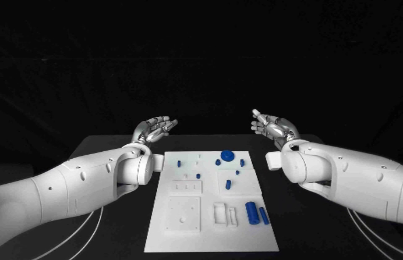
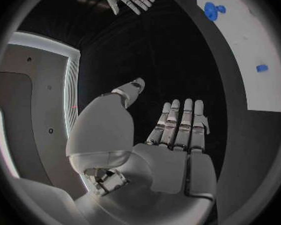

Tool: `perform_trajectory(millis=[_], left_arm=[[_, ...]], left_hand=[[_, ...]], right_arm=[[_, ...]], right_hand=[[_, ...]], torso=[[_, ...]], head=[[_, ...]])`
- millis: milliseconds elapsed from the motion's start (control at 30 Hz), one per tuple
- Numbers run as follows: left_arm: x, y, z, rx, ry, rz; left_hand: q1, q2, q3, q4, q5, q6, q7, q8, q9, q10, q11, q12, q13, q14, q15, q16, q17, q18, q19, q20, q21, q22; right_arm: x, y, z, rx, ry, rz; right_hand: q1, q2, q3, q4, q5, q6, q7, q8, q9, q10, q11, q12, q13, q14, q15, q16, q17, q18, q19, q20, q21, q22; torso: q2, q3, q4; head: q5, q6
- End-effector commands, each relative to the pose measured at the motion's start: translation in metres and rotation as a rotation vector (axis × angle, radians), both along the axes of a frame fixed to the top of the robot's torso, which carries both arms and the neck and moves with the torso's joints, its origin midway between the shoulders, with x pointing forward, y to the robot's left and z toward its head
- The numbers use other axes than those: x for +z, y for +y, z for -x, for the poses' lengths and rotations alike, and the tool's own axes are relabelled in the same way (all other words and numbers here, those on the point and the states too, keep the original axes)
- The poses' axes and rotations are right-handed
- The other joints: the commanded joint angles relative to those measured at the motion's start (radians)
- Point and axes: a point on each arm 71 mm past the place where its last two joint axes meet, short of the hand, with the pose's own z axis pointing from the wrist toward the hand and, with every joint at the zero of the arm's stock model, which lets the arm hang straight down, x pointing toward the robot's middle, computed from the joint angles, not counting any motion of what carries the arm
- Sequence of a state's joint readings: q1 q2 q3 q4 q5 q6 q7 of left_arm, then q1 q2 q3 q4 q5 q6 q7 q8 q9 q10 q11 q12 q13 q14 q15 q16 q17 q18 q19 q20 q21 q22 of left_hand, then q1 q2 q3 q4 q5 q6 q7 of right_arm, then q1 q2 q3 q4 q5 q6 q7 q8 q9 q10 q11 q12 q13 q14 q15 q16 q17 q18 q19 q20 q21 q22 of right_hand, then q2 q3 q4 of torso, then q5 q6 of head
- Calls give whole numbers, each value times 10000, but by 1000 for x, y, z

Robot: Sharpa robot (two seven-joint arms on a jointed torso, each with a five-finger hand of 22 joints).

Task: Assemble the parts on the task board

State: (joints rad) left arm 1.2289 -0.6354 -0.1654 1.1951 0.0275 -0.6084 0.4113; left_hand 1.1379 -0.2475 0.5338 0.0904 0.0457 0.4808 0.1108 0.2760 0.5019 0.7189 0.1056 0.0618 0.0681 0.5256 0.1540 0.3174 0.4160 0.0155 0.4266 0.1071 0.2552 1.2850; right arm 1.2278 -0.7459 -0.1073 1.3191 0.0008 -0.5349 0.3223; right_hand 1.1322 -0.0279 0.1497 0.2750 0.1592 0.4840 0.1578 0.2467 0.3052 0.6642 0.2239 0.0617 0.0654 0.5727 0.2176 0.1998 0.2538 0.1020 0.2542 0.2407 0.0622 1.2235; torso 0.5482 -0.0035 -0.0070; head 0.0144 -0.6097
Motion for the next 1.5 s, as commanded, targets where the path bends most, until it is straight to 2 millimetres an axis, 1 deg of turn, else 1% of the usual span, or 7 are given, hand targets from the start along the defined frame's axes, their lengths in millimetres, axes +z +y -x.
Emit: perform_trajectory(millis=[33,467,733,767,933,1267,1500], left_arm=[[2,-1,-12,-851,745,471],[9,8,-20,-1152,785,457],[15,11,-16,-1470,543,622],[16,11,-15,-1514,516,632],[23,10,-12,-1855,327,688],[34,6,3,-2363,192,938],[47,1,8,-2810,87,1364]], left_hand=[[452,-84,212,39,76,221,33,138,195,311,21,84,34,254,63,133,162,-155,214,14,117,484],[510,82,64,17,76,374,235,250,254,512,149,146,63,321,85,199,221,-155,206,-7,180,479],[734,694,-297,-465,115,1331,848,606,302,1966,637,737,290,1788,147,892,472,106,1431,-402,730,451],[836,801,-303,-608,137,1612,909,715,318,2298,651,876,344,2246,98,1123,555,240,1781,-458,901,466],[884,1114,-440,-1279,182,2167,868,667,85,2870,578,847,267,3501,-185,1598,712,576,2819,-691,1408,467],[683,1191,-398,-1759,195,2335,811,489,-162,3012,542,605,109,3850,-312,1570,762,540,3054,-836,1575,429],[505,1109,-382,-1903,187,2235,978,345,-278,3012,598,479,49,3843,-298,1474,757,515,3023,-833,1563,420]], right_arm=[[0,2,-9,1857,1334,-195],[13,-23,-33,2277,864,2526],[21,-18,-35,2829,-885,5458],[22,-16,-35,2942,-1083,5773],[26,-3,-34,3762,-1548,7345],[36,29,-32,4985,-3408,10637],[41,44,-27,5431,-4321,12670]], right_hand=[[714,10,2,105,105,262,658,196,119,400,108,71,33,349,98,161,120,187,290,42,92,822],[3045,-376,96,-1031,-112,1134,703,762,289,1392,211,202,73,1270,222,714,360,774,1700,51,246,799],[3412,-779,1159,-1704,-1,2364,488,1233,405,2761,-190,579,170,2884,-390,1548,769,1511,3467,156,544,327],[3368,-856,1578,-1996,-137,2825,415,1385,443,3342,-404,754,239,3811,-848,2060,1097,1598,4561,-21,954,254],[2715,-957,2516,-3040,-248,3387,278,1439,423,4090,-747,771,273,5842,-1737,3231,2071,1598,6947,-801,1955,216],[768,-795,3778,-5535,-368,3942,152,1249,288,4766,-1125,391,186,7663,-2205,5803,4346,1598,9661,-1971,3720,1080],[313,-999,4104,-5654,-237,3821,231,1038,191,4676,-1080,65,76,7772,-2174,7460,5391,1598,10304,-2460,5052,1142]], torso=[[0,-1,-2],[-26,-21,-17],[32,-17,-26],[50,-15,-24],[153,-20,-7],[528,-12,63],[817,-3,198]], head=[[0,-1],[115,-104],[147,-81],[150,-72],[165,-42],[71,77],[-21,254]])
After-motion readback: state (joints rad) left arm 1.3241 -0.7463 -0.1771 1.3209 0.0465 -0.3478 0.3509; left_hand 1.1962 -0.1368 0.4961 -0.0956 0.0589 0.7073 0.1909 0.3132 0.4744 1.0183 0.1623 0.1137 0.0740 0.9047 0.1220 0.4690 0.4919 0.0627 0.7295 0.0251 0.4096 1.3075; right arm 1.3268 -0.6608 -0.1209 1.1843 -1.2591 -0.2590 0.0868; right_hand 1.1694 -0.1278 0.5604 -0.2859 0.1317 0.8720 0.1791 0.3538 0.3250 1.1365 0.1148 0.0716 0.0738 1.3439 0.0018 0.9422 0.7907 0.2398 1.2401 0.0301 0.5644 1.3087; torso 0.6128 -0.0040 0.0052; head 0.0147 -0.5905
